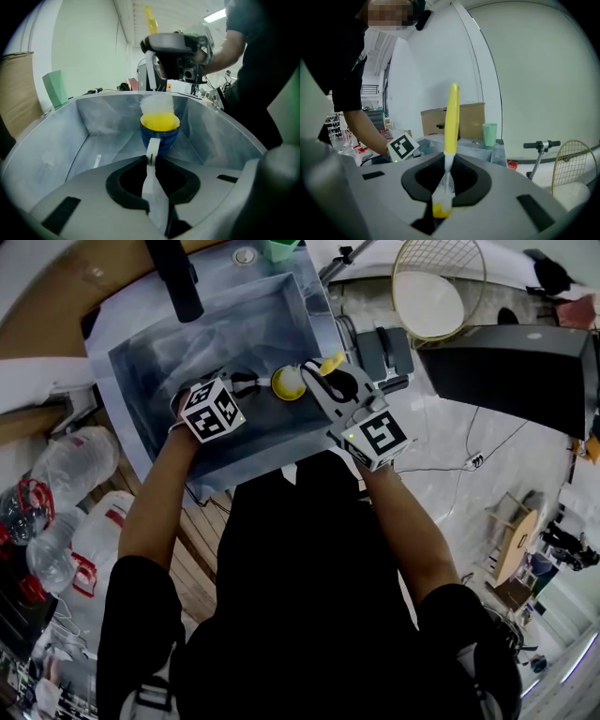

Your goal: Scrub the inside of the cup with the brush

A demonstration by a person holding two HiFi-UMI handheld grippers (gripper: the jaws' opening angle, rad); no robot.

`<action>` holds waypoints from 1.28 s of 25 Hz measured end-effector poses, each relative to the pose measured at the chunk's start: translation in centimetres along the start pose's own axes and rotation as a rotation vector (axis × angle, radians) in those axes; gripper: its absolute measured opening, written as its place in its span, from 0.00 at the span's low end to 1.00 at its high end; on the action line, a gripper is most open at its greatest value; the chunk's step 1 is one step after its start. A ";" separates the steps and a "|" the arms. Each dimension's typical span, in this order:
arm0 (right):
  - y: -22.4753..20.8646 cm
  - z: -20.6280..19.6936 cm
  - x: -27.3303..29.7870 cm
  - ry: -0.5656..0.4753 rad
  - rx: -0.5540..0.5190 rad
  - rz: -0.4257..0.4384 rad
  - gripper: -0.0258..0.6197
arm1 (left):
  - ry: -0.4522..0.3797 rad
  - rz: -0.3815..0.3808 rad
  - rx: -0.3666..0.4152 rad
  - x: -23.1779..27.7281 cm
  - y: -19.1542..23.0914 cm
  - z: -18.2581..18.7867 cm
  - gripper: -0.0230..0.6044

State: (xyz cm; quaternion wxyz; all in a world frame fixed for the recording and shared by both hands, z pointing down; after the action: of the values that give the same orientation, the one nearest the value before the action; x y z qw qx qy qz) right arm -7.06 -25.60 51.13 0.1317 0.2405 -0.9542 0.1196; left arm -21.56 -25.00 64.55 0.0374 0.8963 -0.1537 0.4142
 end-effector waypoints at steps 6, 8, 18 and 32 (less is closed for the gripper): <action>0.0 -2.9 -0.7 0.009 0.061 -0.024 0.11 | 0.004 0.007 -0.015 0.1 0.2 0.0 0.15; 0.4 -1.1 -0.8 -0.008 0.054 -0.016 0.11 | 0.010 0.009 -0.017 0.0 0.2 -0.1 0.15; 3.2 -2.4 -0.9 0.065 0.071 0.028 0.11 | 0.025 0.041 -0.051 0.1 0.0 0.2 0.15; 2.6 -1.6 2.2 0.039 -0.006 0.086 0.11 | 0.036 0.048 -0.048 0.1 0.1 0.3 0.15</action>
State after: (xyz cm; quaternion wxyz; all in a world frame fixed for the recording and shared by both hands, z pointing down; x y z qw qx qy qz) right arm -9.92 -23.82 52.88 0.1459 0.1964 -0.9612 0.1272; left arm -21.33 -25.16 64.44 0.0518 0.8835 -0.1845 0.4273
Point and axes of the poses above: the fingertips, and each gripper's own axes: x forward along the fingers, y to its left, z out of its top, the point moved 6 cm from there along -x, backward along the fingers, and after that the axes turned 9 degrees about z, right-handed, at the moved point
